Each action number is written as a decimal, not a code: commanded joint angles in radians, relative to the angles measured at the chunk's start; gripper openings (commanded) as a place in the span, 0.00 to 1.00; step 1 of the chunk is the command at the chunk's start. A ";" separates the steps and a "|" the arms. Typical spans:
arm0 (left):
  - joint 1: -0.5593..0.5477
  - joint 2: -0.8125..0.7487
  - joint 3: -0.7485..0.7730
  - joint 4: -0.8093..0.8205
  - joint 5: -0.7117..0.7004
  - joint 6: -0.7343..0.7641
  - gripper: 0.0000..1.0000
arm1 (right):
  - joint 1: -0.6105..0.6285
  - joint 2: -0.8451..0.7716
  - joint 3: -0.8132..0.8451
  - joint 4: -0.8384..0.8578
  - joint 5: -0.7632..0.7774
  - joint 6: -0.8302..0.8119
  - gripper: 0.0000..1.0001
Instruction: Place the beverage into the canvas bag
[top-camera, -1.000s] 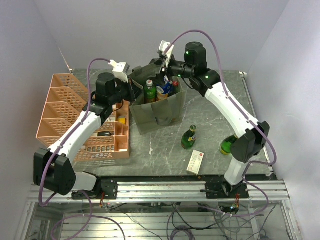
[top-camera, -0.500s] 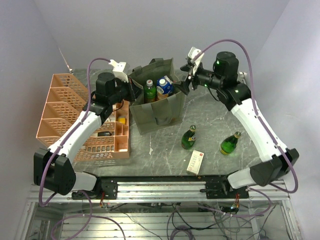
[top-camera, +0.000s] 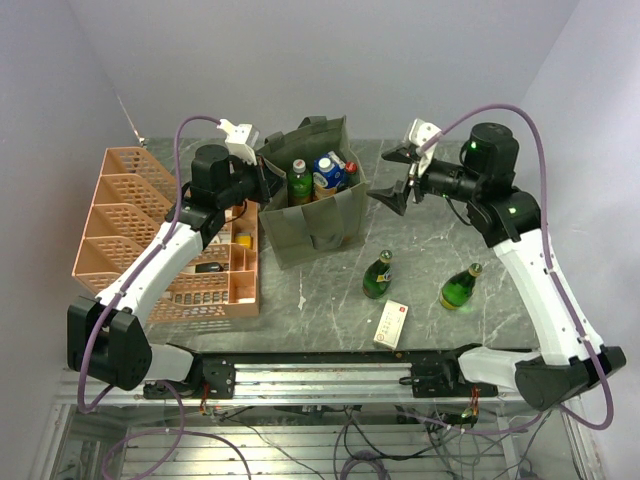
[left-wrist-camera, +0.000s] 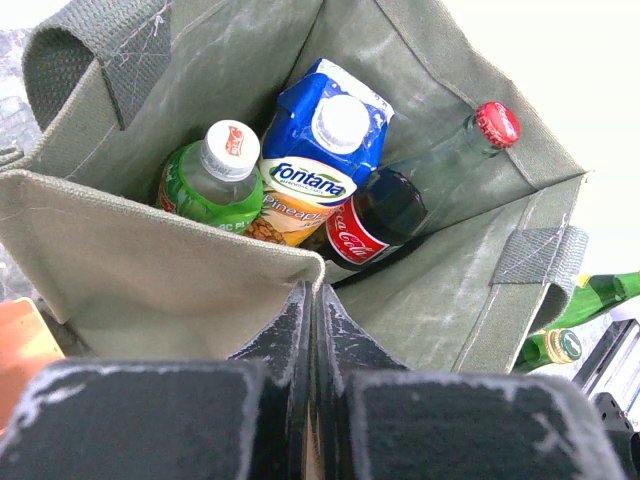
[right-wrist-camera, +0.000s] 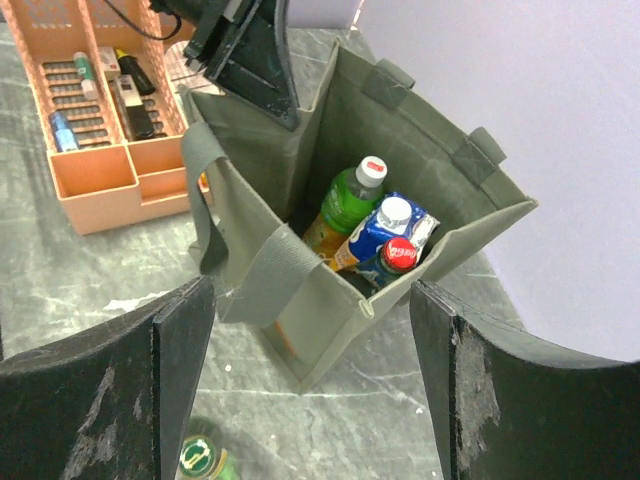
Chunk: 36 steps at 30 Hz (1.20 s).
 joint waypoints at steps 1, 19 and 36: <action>0.008 -0.024 0.016 -0.010 0.012 0.018 0.07 | -0.032 -0.039 -0.012 -0.098 -0.071 -0.057 0.78; 0.008 -0.014 0.023 -0.012 0.018 0.008 0.07 | -0.113 -0.153 -0.093 -0.334 -0.050 -0.237 0.80; 0.009 -0.005 0.012 -0.001 0.006 0.027 0.07 | -0.154 -0.206 -0.176 -0.432 -0.038 -0.324 0.82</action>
